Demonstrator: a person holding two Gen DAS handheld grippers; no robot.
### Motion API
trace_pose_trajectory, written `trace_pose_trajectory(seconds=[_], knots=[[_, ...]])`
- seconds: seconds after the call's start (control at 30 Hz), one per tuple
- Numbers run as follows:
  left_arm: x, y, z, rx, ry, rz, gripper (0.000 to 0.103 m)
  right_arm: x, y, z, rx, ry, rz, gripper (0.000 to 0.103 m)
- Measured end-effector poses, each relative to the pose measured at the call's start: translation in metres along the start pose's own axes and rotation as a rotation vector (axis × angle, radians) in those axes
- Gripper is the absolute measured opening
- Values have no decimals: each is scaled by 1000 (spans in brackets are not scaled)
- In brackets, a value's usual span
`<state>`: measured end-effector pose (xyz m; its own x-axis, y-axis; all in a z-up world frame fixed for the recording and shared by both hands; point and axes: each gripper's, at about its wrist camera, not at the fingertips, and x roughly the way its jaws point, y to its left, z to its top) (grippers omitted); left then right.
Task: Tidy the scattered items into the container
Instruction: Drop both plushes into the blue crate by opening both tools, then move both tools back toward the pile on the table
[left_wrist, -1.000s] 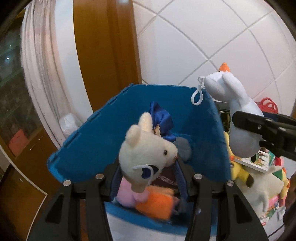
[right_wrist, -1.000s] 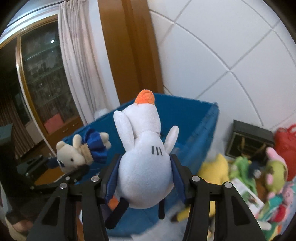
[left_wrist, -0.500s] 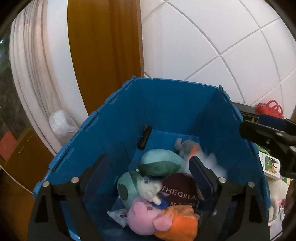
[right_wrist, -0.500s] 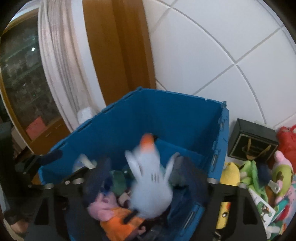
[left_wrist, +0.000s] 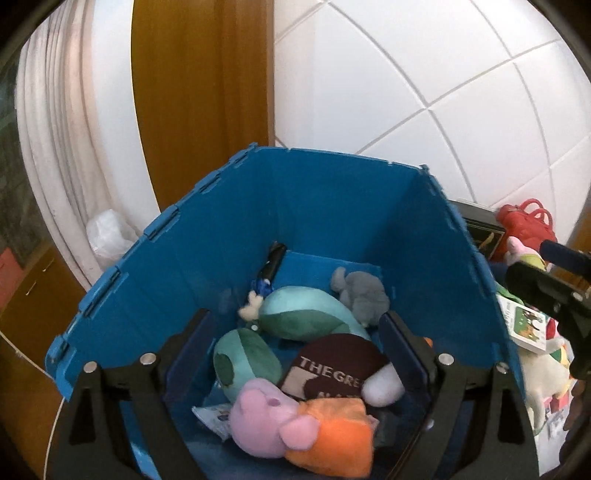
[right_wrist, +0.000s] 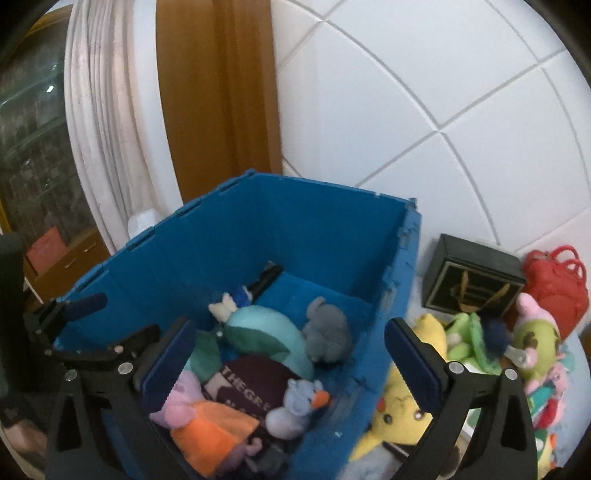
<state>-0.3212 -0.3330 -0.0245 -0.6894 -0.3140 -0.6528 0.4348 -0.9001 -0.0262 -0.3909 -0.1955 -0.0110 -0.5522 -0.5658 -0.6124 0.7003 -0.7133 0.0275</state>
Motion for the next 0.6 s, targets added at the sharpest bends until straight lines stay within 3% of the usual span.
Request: trace_pose_trajectory(seconds=[0.23, 0.6], knots=[[-33, -51, -24, 13, -23, -35, 91, -61, -47, -44, 39, -34, -37, 103], [-76, -196, -77, 112, -29, -144, 91, -141, -171, -138, 149, 32, -163, 103]])
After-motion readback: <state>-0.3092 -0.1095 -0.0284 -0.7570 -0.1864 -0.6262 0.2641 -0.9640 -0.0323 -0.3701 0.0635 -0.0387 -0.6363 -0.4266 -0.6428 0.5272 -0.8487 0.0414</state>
